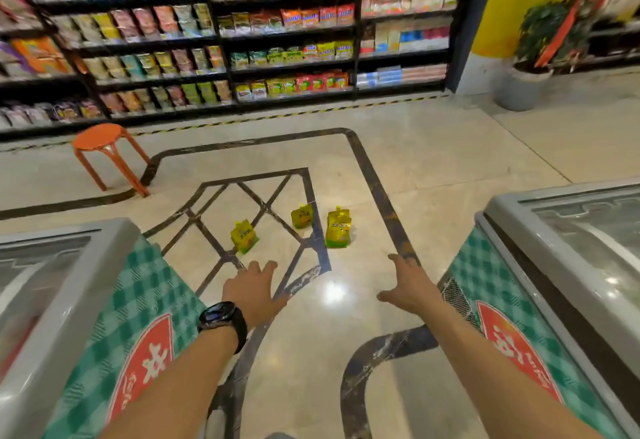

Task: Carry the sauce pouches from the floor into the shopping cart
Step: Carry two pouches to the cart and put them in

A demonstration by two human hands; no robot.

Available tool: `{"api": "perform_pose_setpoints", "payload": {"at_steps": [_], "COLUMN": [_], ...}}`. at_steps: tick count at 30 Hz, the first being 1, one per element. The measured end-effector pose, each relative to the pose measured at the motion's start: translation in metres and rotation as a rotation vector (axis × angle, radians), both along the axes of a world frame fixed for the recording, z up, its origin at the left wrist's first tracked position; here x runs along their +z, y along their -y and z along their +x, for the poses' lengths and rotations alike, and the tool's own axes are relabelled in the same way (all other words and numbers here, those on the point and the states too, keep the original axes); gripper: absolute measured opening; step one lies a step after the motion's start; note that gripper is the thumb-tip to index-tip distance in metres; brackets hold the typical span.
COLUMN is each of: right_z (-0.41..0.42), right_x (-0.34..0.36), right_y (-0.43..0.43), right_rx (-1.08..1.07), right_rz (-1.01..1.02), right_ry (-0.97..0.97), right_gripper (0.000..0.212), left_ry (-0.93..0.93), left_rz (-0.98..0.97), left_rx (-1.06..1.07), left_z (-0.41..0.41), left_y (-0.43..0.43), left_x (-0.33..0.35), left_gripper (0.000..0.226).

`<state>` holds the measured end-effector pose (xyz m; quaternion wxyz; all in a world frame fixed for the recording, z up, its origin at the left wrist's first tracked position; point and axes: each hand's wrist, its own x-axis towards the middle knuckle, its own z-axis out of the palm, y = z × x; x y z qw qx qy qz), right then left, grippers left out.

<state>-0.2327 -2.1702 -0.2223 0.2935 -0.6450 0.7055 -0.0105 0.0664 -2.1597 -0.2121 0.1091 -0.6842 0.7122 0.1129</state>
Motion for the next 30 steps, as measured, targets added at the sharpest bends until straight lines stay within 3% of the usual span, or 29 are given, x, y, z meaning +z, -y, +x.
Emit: {"api": "perform_pose_setpoints", "payload": {"at_steps": [18,24,30], "right_z": [0.013,-0.015,-0.034], "right_x": [-0.104,-0.222,-0.383], "right_y": [0.355,0.454,0.547], "right_rx": [-0.287,-0.401,-0.544], "right_rz": [0.213,0.346,0.470], "right_ry": [0.121,0.200,0.322], "right_gripper": [0.093,0.092,0.092], "left_ry": [-0.049,-0.087,-0.181], "left_rz": [0.297,0.422,0.580], "left_rx": [-0.143,-0.092,0.056], "left_z": [0.009,-0.022,-0.046], "left_y": [0.424,0.537,0.621], "left_x": [-0.126,-0.228,-0.387], "left_gripper": [0.071,0.073,0.083]}}
